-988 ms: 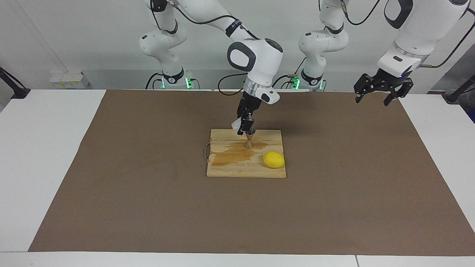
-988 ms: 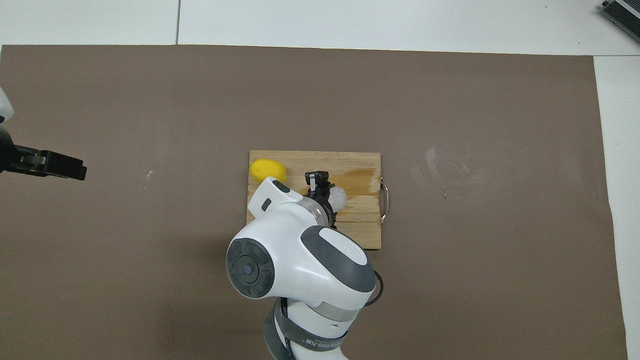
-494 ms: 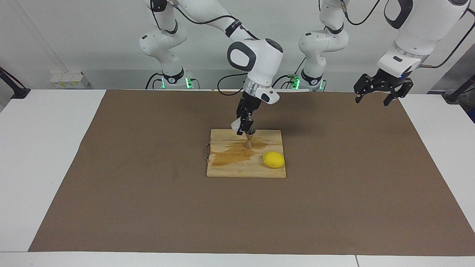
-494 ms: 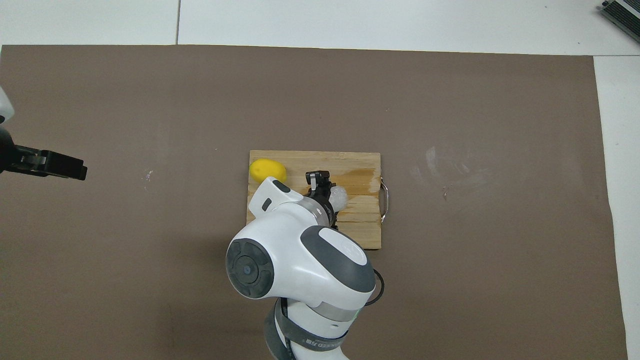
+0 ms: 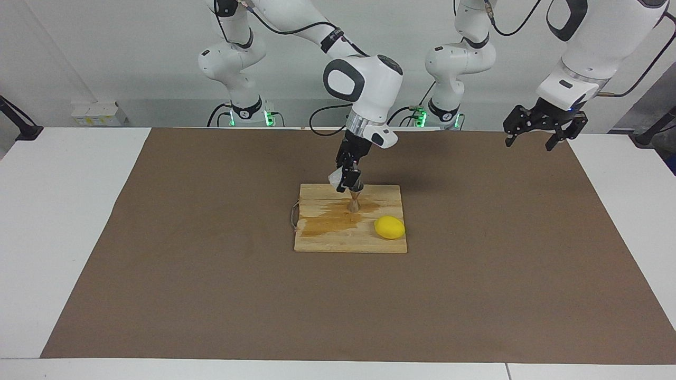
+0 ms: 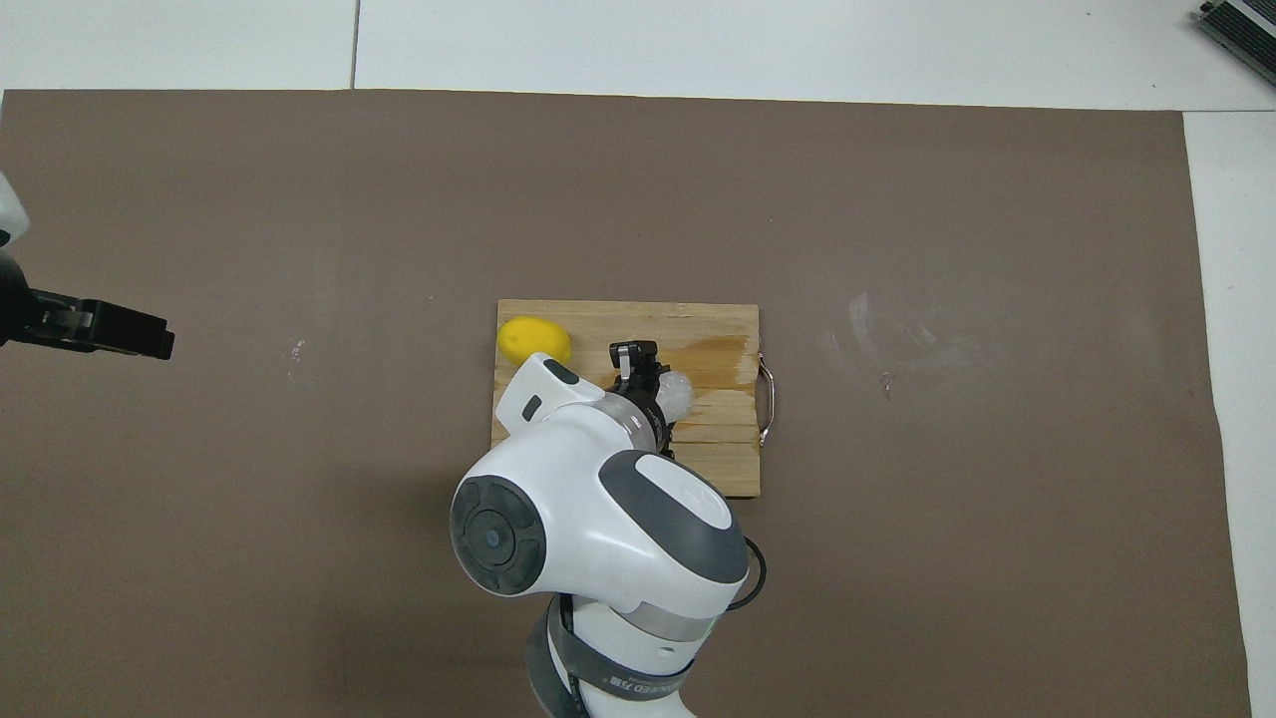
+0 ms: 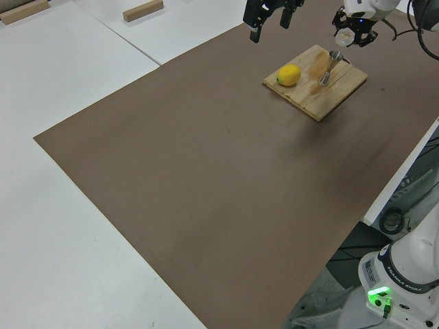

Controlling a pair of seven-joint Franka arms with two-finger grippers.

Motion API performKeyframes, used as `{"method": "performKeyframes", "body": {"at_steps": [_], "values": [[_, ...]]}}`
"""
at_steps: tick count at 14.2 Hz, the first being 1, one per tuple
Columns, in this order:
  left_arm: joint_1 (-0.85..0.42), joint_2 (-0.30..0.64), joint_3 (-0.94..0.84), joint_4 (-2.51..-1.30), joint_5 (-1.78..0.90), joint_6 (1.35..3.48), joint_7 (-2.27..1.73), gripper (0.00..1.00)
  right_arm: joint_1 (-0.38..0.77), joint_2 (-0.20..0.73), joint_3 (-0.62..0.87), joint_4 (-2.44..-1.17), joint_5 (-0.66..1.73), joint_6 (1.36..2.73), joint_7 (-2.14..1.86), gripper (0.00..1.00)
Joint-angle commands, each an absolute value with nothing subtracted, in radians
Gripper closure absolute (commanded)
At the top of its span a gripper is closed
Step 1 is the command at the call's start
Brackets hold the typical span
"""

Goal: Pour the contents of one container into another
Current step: 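Tilt the glass cup over the metal cup with the right gripper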

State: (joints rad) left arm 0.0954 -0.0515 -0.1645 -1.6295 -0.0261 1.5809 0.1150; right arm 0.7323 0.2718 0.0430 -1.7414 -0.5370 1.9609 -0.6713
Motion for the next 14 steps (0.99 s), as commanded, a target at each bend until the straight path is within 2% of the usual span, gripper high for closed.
{"method": "performKeyframes", "body": {"at_steps": [1,14], "values": [[0.087,-0.058,-0.16,-1.641,-0.034,1.582,0.101,0.0,0.732,0.267,0.049,-1.738,-0.554,1.945,-0.637,0.6],[0.086,-0.057,-0.16,-1.641,-0.034,1.583,0.094,0.0,0.706,0.258,0.049,-1.74,-0.439,1.965,-0.624,0.6]]}}
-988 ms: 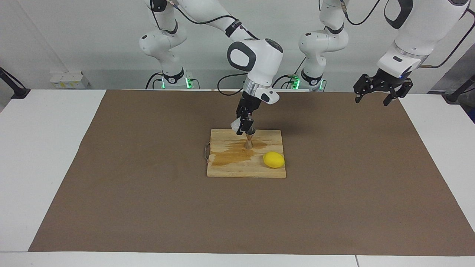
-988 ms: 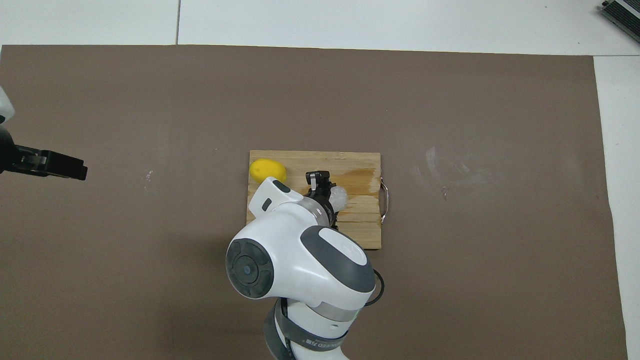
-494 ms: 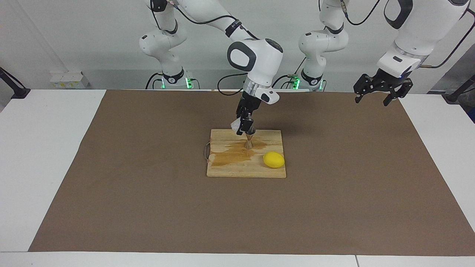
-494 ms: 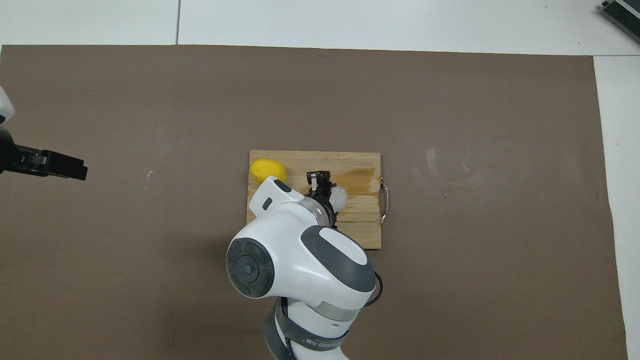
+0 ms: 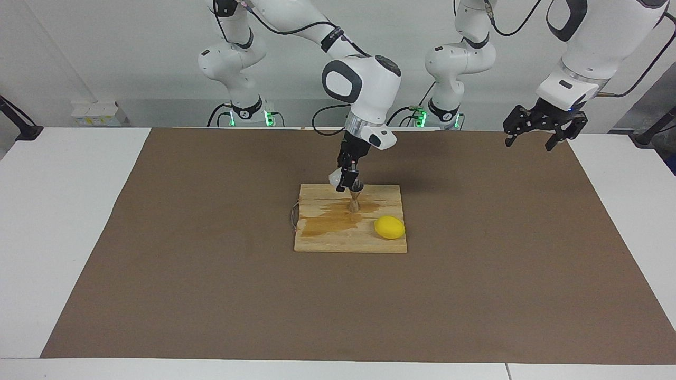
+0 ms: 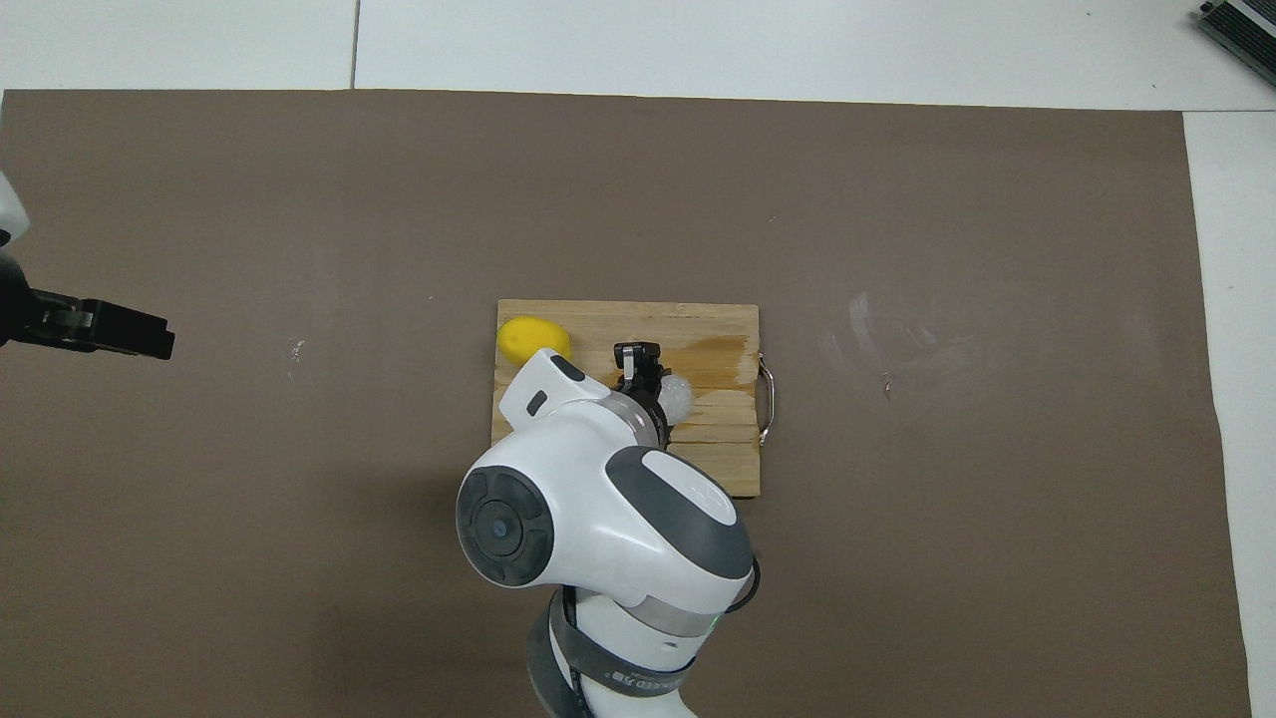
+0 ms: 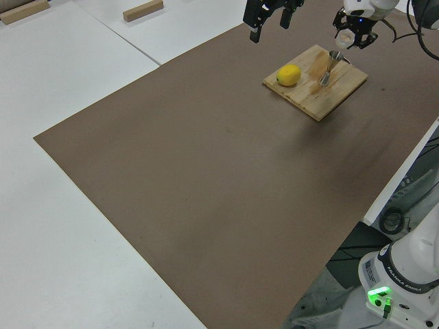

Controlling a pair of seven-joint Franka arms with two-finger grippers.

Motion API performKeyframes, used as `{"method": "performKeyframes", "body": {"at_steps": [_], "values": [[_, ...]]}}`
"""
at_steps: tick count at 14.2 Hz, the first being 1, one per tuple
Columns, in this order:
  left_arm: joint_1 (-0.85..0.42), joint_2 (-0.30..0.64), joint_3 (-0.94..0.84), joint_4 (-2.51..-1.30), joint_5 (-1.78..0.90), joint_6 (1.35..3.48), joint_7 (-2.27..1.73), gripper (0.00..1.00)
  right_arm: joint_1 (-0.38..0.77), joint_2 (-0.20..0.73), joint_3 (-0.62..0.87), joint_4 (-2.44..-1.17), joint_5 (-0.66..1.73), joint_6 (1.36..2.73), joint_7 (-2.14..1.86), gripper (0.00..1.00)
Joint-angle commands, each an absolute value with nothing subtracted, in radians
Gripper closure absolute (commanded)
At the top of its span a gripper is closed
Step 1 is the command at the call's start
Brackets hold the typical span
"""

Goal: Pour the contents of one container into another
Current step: 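Tilt the glass cup over the metal cup with the right gripper, then tilt the glass cup back upright with the right gripper, then carry the glass cup off the board beside it with the right gripper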

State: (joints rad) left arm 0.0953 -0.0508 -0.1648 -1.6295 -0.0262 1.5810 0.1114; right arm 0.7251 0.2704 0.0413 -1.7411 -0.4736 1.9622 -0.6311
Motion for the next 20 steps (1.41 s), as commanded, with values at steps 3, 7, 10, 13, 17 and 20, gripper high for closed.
{"method": "performKeyframes", "body": {"at_steps": [3,7,10,13,17,20], "values": [[0.086,-0.057,-0.161,-1.641,-0.034,1.583,0.091,0.0,0.683,0.245,0.051,-1.74,-0.422,1.965,-0.629,0.6],[0.08,-0.051,-0.161,-1.641,-0.034,1.585,0.084,0.0,0.667,0.239,0.049,-1.74,-0.365,1.965,-0.627,0.6],[0.08,-0.049,-0.161,-1.641,-0.034,1.586,0.081,0.0,0.643,0.227,0.049,-1.743,-0.319,1.989,-0.632,0.6],[0.08,-0.049,-0.161,-1.641,-0.034,1.586,0.081,0.0,0.604,0.216,0.049,-1.755,-0.289,2.023,-0.634,0.6],[0.078,-0.049,-0.163,-1.641,-0.034,1.586,0.08,0.0,0.551,0.215,0.049,-1.758,-0.215,2.031,-0.728,0.6],[0.072,-0.049,-0.163,-1.641,-0.034,1.586,0.078,0.0,0.509,0.201,0.049,-1.79,-0.187,2.068,-0.776,0.6]]}}
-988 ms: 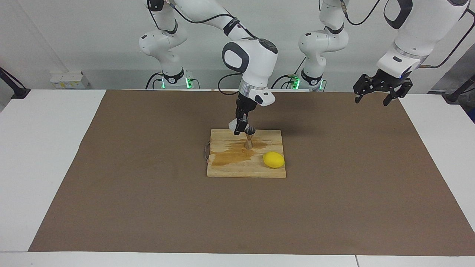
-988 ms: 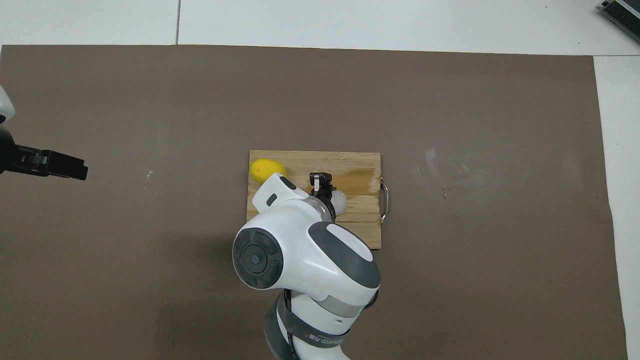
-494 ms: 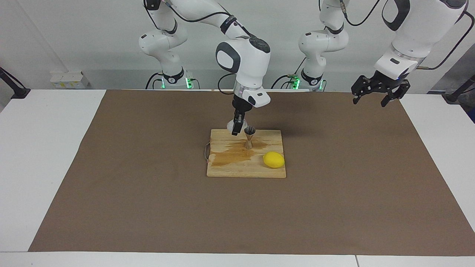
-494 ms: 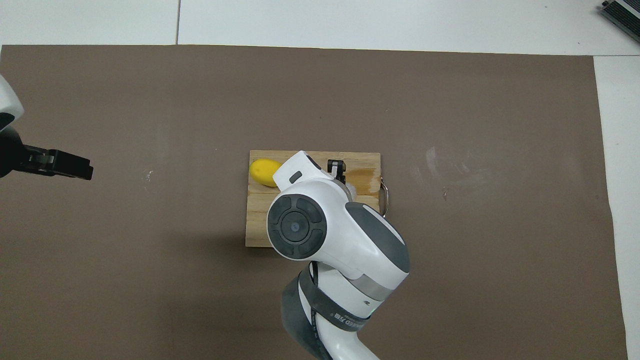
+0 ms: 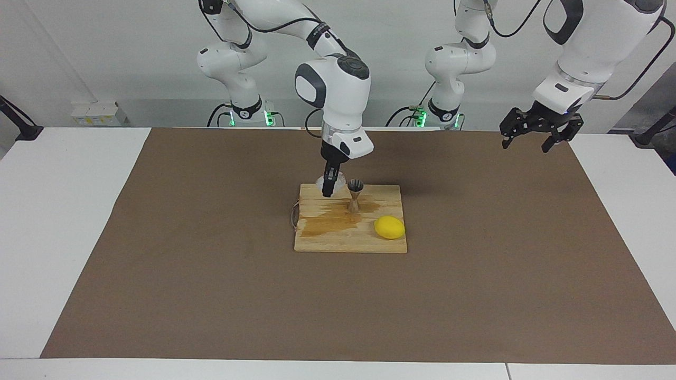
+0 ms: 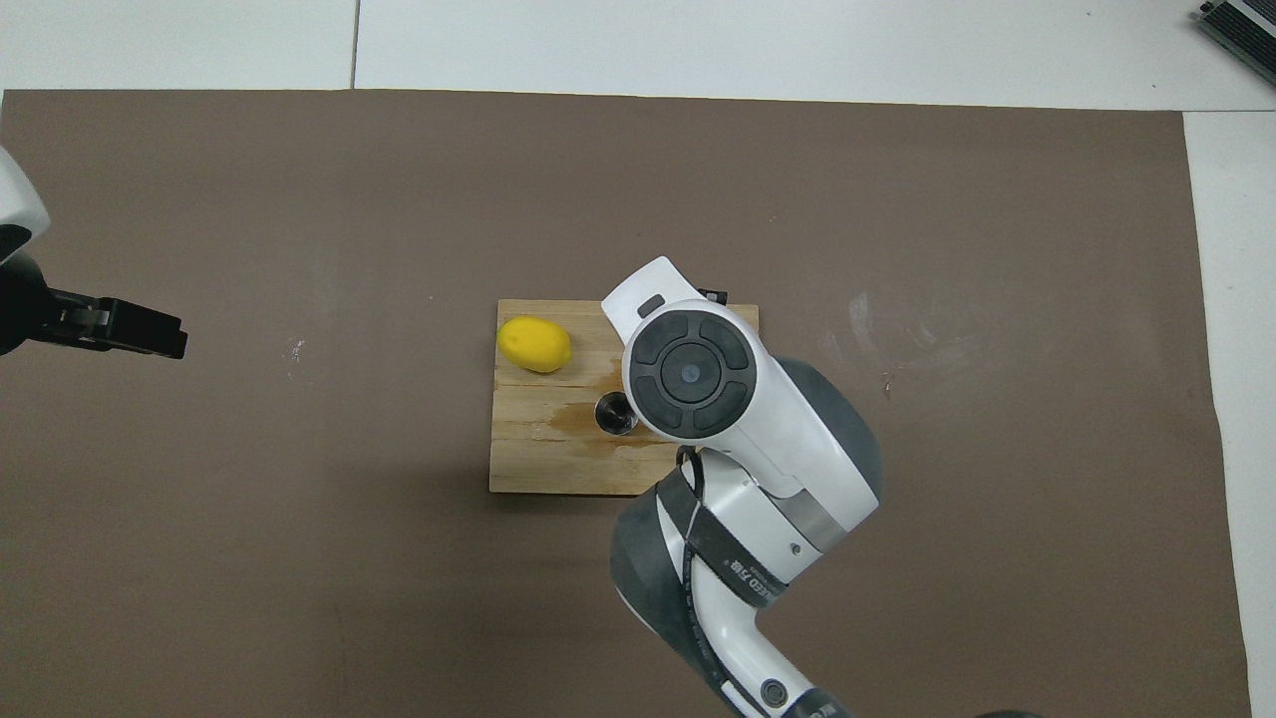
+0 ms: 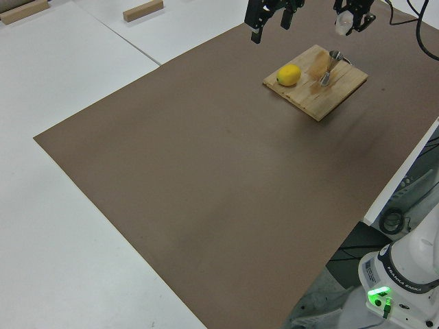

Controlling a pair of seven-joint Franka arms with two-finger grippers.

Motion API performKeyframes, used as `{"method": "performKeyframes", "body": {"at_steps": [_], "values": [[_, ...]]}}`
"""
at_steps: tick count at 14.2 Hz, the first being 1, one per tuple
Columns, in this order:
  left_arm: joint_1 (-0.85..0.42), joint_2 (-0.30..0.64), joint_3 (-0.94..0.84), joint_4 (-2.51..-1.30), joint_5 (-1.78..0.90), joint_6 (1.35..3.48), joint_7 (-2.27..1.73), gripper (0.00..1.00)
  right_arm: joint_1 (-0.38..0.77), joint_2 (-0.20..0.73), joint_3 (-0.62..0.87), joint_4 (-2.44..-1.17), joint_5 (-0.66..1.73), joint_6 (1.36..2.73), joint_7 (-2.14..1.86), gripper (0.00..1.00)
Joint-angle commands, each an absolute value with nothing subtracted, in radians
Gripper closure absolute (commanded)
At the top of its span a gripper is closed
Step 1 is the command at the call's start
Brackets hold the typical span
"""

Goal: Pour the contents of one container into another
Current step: 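Carry the glass cup off the board beside it with the right gripper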

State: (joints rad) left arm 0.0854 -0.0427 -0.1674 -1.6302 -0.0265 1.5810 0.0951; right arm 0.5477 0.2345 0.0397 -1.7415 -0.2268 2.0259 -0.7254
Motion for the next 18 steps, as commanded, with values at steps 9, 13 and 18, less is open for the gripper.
{"method": "performKeyframes", "body": {"at_steps": [9,13,18], "values": [[0.072,-0.051,-0.163,-1.643,-0.031,1.589,0.097,0.0,0.344,0.19,0.049,-1.862,0.041,2.141,-1.078,0.6],[0.072,-0.063,-0.161,-1.669,-0.018,1.597,0.167,0.0,0.255,0.175,0.049,-1.925,0.148,2.18,-1.259,0.6],[0.083,-0.072,-0.16,-1.677,-0.018,1.588,0.218,0.0,0.146,0.132,0.049,-2.075,0.403,2.284,-1.541,0.6]]}}
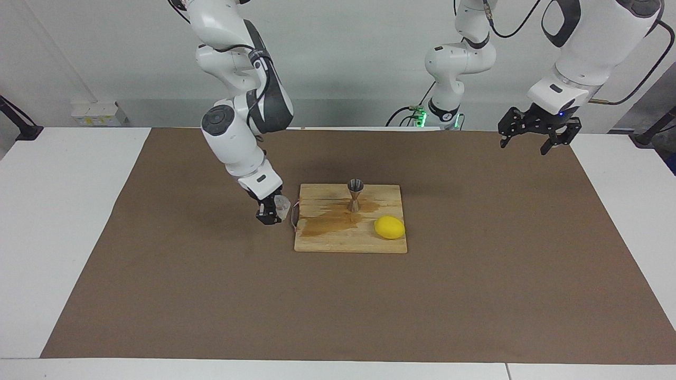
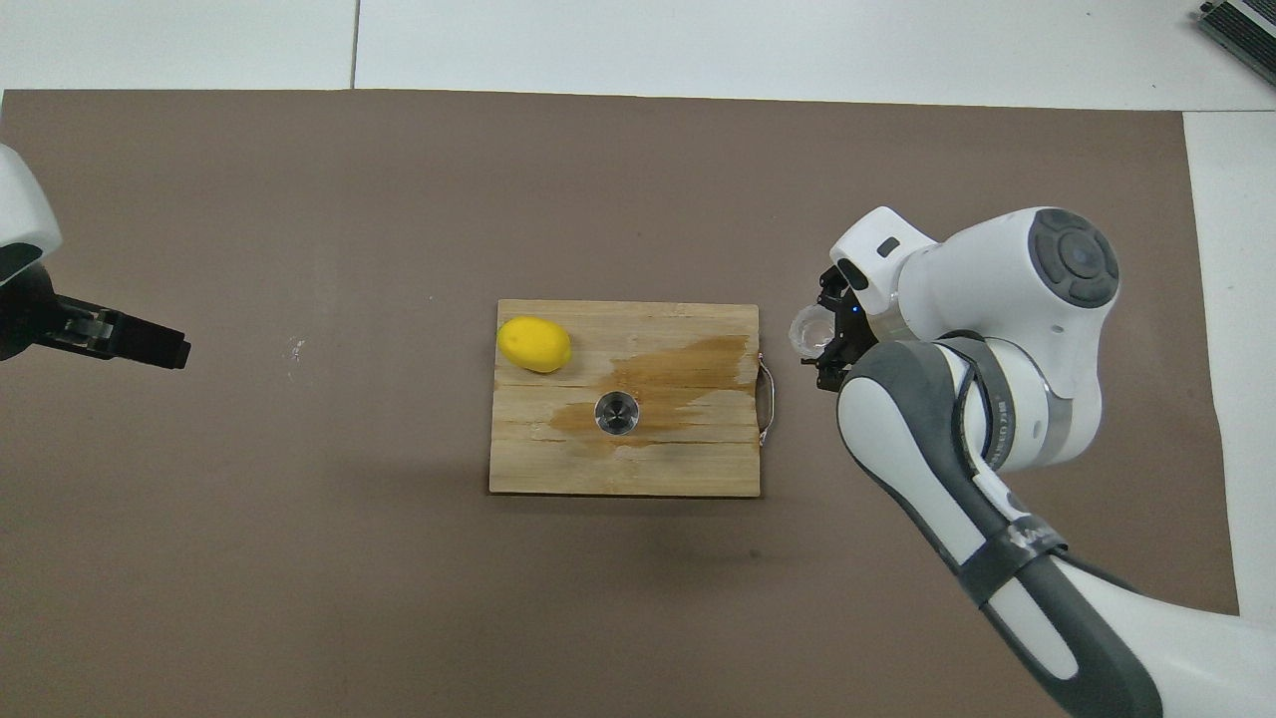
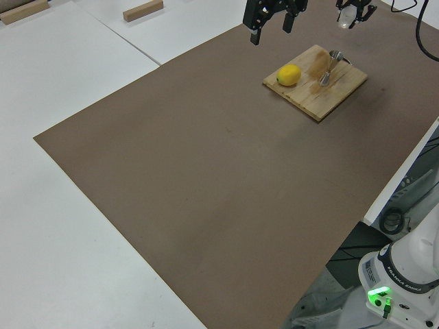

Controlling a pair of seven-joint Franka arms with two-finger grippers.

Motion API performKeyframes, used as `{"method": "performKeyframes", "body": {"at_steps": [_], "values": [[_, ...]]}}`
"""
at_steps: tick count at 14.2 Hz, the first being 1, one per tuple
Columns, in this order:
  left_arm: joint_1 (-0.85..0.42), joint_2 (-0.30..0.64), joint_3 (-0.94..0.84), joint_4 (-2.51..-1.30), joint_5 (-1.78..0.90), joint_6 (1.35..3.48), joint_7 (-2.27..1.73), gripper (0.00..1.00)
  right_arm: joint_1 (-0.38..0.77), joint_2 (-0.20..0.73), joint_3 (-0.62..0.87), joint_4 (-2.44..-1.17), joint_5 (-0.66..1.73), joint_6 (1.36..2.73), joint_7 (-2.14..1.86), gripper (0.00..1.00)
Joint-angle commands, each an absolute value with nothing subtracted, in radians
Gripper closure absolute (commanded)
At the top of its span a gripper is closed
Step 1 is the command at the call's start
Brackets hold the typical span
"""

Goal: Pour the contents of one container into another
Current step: 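Carry the glass cup off the board beside it with the right gripper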

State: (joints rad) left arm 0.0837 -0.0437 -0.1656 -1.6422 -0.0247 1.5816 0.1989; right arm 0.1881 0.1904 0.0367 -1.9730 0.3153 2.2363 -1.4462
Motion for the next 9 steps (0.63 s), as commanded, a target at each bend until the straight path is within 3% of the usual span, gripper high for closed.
{"method": "performKeyframes", "body": {"at_steps": [1,6,9], "values": [[0.083,-0.071,-0.16,-1.677,-0.018,1.591,0.213,0.0,0.131,0.124,0.048,-2.097,0.446,2.296,-1.604,0.6],[0.09,-0.071,-0.155,-1.664,-0.029,1.601,0.207,0.0,0.015,0.104,0.048,-2.221,0.69,2.318,-1.957,0.6],[0.112,-0.071,-0.155,-1.658,-0.034,1.609,0.207,0.0,-0.046,0.109,0.048,-2.25,0.707,2.313,-2.054,0.6]]}}
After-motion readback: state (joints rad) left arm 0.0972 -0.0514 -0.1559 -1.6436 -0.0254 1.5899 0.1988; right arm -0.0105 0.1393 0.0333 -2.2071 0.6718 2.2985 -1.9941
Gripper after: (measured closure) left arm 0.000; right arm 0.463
